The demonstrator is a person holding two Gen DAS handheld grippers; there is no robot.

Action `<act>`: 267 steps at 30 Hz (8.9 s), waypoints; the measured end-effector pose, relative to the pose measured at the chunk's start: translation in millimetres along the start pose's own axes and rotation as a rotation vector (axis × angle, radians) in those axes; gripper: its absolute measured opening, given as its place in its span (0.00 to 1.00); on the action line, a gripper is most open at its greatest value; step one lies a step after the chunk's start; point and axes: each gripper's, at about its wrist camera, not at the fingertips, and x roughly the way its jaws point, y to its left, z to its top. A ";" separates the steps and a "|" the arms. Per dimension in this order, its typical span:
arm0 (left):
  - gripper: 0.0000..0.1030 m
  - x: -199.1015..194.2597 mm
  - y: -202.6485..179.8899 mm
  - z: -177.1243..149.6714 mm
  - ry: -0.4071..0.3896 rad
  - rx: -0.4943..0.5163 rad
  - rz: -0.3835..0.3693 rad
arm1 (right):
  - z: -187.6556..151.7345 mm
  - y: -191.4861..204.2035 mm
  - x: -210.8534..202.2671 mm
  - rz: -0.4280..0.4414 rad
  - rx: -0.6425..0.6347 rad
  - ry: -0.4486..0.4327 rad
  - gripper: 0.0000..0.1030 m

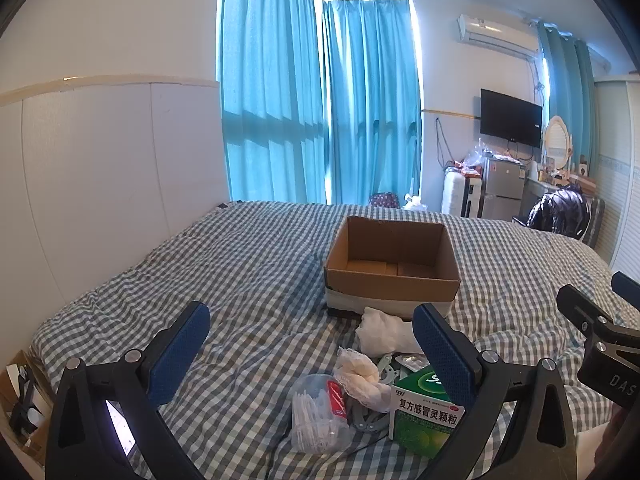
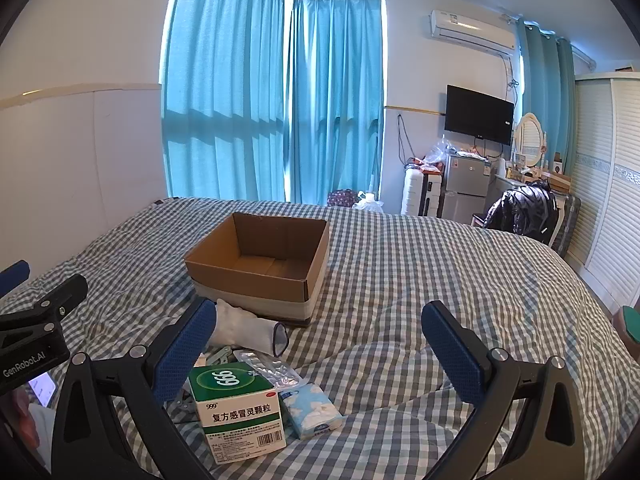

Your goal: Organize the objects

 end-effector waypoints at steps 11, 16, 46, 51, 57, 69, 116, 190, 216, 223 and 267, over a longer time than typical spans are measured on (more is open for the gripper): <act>1.00 -2.6 0.7 2.0 -0.008 0.001 0.003 | -1.1 2.1 -1.1 0.010 -0.002 -0.005 1.00; 1.00 -2.1 0.6 1.8 -0.006 0.005 0.007 | -1.2 1.9 -3.0 0.016 -0.001 -0.008 1.00; 1.00 71.1 9.1 -57.5 0.288 0.053 0.006 | -49.0 46.8 53.3 0.127 -0.121 0.243 1.00; 1.00 93.2 8.2 -81.7 0.393 0.100 0.005 | -75.1 61.2 76.1 0.159 -0.165 0.342 1.00; 1.00 107.8 12.4 -95.7 0.459 0.074 -0.043 | -89.9 70.2 91.6 0.144 -0.204 0.388 1.00; 0.93 141.6 3.5 -110.9 0.561 0.040 -0.118 | -103.1 68.4 115.3 0.199 -0.159 0.471 0.96; 0.63 65.3 0.1 51.5 0.189 -0.019 -0.213 | 56.4 55.5 13.3 0.128 -0.206 0.042 0.79; 1.00 43.7 -33.9 18.1 0.152 -0.032 -0.065 | 35.3 -27.7 11.6 0.292 -0.089 0.069 0.97; 0.94 163.5 -36.1 -102.2 0.374 -0.002 -0.050 | -120.4 4.8 192.1 0.180 -0.124 0.706 0.71; 0.31 173.8 -24.8 -111.1 0.399 -0.033 -0.110 | -129.5 11.5 196.9 0.155 -0.138 0.734 0.56; 0.19 202.8 -30.4 113.3 0.175 0.062 -0.255 | 115.3 31.4 182.2 0.208 -0.131 0.170 0.54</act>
